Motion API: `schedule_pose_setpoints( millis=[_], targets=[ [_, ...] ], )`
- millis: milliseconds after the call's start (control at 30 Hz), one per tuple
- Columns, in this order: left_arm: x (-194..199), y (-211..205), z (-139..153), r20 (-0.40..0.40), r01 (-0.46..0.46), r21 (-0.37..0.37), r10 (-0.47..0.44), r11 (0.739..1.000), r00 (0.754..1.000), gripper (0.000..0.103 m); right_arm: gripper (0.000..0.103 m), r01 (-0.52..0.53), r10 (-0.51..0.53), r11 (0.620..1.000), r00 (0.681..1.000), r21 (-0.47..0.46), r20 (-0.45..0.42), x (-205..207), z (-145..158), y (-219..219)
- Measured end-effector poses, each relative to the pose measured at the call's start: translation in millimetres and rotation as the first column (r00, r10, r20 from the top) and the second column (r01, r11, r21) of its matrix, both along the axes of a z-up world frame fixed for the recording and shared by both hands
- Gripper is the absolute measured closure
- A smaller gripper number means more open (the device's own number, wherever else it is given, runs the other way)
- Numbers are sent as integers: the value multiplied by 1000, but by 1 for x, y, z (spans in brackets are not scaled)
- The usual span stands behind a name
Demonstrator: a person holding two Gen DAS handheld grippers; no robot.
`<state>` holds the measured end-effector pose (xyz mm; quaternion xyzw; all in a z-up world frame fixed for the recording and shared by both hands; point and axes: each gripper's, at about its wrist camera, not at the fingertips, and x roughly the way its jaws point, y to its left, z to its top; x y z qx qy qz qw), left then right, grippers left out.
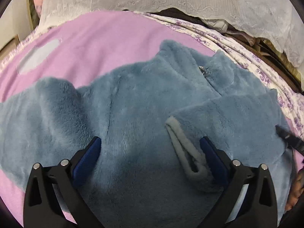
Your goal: Fold small clothes
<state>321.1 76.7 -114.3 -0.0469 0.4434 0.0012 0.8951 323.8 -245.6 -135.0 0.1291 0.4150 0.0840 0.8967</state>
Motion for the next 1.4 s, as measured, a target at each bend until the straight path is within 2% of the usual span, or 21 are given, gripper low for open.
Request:
schedule_pose_setpoints(
  millis=[33,100,167,233,300,367,433,600,700,733,767,800,867,933,1000,1033,1133,1200,1233,1333,1400],
  targets=[
    [-1,2,0,1,0,-14,0,1000,1000,4,70,5,-5,1000,1000,8,6,-3,3,-1],
    [-7,17,6,19,-3,-100,5,995,1000,4,70,23,-25,999,997,32,69,-18,17,-5],
    [-19,31,13,45,-12,-172,20,985,999,4,67,2,-3,1000,994,7,106,-32,25,-2],
    [-35,51,21,68,-30,-203,45,979,997,4,53,-16,17,1000,998,-18,65,-33,17,4],
    [-59,79,27,99,-82,-206,104,975,990,4,52,-27,28,999,999,-31,26,-28,2,9],
    [-81,106,27,105,-128,-231,155,965,982,4,49,-31,32,999,999,-29,37,-29,5,10],
    [-106,143,26,109,-183,-276,220,944,969,4,48,-27,27,1000,998,-1,65,-33,7,6],
    [-146,218,27,100,-320,-330,370,888,924,4,48,56,-73,994,982,98,177,-64,27,-17],
    [-151,258,22,49,-411,-388,464,825,884,5,48,67,-102,983,974,173,201,-83,29,-29],
    [-149,273,18,19,-438,-444,497,781,867,5,48,70,-108,980,973,188,204,-88,28,-32],
    [-147,280,15,6,-450,-473,514,757,858,5,48,70,-113,976,972,204,205,-91,26,-35],
    [-142,285,18,17,-455,-485,528,747,849,5,48,74,-120,971,973,227,198,-93,22,-38],
    [-130,284,19,22,-438,-492,514,752,858,5,48,85,-131,964,977,250,171,-90,15,-42],
    [-119,290,12,-4,-442,-526,517,727,856,5,48,101,-145,949,981,297,129,-85,6,-49],
    [-113,303,-2,-59,-467,-588,541,661,839,13,48,116,-161,928,982,353,99,-81,0,-56],
    [-114,311,-4,-59,-476,-612,564,632,824,15,48,121,-168,918,981,379,94,-83,-2,-58],
    [-113,320,-6,-51,-488,-630,595,604,802,31,48,126,-173,903,982,410,79,-81,-7,-62],
    [-111,327,-11,-66,-511,-629,615,586,786,49,48,123,-170,907,982,403,82,-82,-7,-60],
    [-110,329,-13,-71,-514,-636,620,576,781,52,48,122,-169,909,982,398,84,-82,-6,-59],
    [-107,332,-17,-79,-515,-646,622,563,779,72,48,122,-168,910,982,397,84,-82,-7,-58],
    [-108,332,-19,-86,-507,-657,612,558,786,94,48,122,-169,909,982,398,83,-82,-6,-58]
  ],
)
